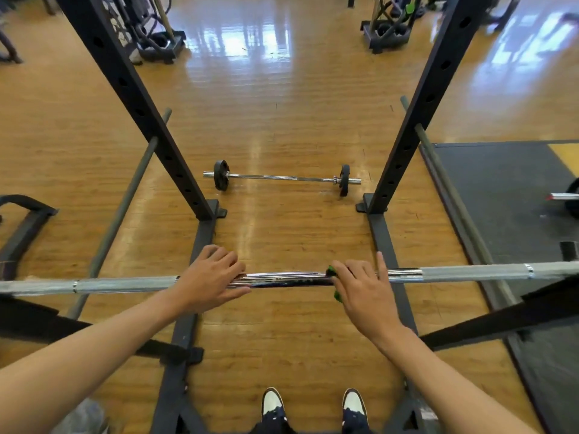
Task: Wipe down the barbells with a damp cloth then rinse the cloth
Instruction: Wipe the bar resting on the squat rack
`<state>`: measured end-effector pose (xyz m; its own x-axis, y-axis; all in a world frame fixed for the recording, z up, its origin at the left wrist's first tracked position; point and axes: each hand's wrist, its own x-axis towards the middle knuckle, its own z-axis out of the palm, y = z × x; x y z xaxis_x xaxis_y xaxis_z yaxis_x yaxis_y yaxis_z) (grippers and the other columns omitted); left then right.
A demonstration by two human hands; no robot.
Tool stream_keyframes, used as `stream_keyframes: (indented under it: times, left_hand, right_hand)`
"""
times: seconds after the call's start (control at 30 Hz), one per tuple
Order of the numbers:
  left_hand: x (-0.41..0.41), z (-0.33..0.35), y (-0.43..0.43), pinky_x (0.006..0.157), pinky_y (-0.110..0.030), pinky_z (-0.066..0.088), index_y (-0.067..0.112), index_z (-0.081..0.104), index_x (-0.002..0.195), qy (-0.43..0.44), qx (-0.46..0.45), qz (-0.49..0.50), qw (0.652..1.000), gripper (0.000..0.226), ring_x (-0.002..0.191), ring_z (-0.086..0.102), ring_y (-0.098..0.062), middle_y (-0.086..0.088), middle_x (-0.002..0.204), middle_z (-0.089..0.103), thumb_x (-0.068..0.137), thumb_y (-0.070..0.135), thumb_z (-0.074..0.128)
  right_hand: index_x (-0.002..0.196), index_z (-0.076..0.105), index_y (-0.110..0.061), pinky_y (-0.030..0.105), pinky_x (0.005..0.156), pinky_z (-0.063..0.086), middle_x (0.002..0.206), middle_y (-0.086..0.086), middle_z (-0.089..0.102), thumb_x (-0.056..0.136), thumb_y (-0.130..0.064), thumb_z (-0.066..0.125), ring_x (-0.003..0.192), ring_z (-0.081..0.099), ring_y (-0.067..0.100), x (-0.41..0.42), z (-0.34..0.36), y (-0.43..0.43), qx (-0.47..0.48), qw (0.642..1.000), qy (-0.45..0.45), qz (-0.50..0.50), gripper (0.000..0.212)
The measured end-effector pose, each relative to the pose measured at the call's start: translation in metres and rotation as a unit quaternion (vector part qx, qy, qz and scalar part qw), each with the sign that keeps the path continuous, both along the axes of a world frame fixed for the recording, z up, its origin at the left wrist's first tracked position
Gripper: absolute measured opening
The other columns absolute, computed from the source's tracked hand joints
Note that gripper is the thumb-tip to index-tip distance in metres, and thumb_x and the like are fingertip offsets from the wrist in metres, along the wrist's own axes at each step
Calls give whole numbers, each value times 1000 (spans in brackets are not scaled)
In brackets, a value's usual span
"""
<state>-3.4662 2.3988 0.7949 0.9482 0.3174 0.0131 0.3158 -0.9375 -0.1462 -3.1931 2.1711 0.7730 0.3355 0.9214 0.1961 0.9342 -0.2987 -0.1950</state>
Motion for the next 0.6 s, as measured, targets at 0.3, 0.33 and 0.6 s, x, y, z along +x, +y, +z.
stream_keyframes:
  times: [0.3, 0.33, 0.6]
  left_hand:
    - [-2, -13, 20, 86, -36, 45, 28, 54, 94, 3, -27, -72, 997, 47, 74, 53, -11, 14, 78, 61, 103, 66, 28]
    - [-3, -13, 20, 86, -36, 44, 28, 54, 93, 1, -30, -74, 997, 47, 74, 52, -11, 14, 78, 61, 103, 66, 28]
    - [-2, -10, 22, 86, -33, 38, 28, 54, 88, 17, -40, -63, 997, 50, 72, 49, -11, 15, 75, 59, 102, 68, 27]
  right_hand:
    - [93, 62, -25, 59, 108, 32, 84, -5, 64, 103, -37, 24, 83, 60, 22, 44, 11, -11, -60, 984, -31, -164, 42]
    - [85, 61, -26, 58, 112, 29, 79, -7, 62, 101, -37, 23, 79, 61, 21, 40, 12, -2, -64, 983, -25, -169, 43]
    - [118, 64, -27, 60, 114, 30, 104, -9, 64, 105, -40, 39, 100, 60, 19, 16, -3, -3, 6, 999, -40, -10, 31]
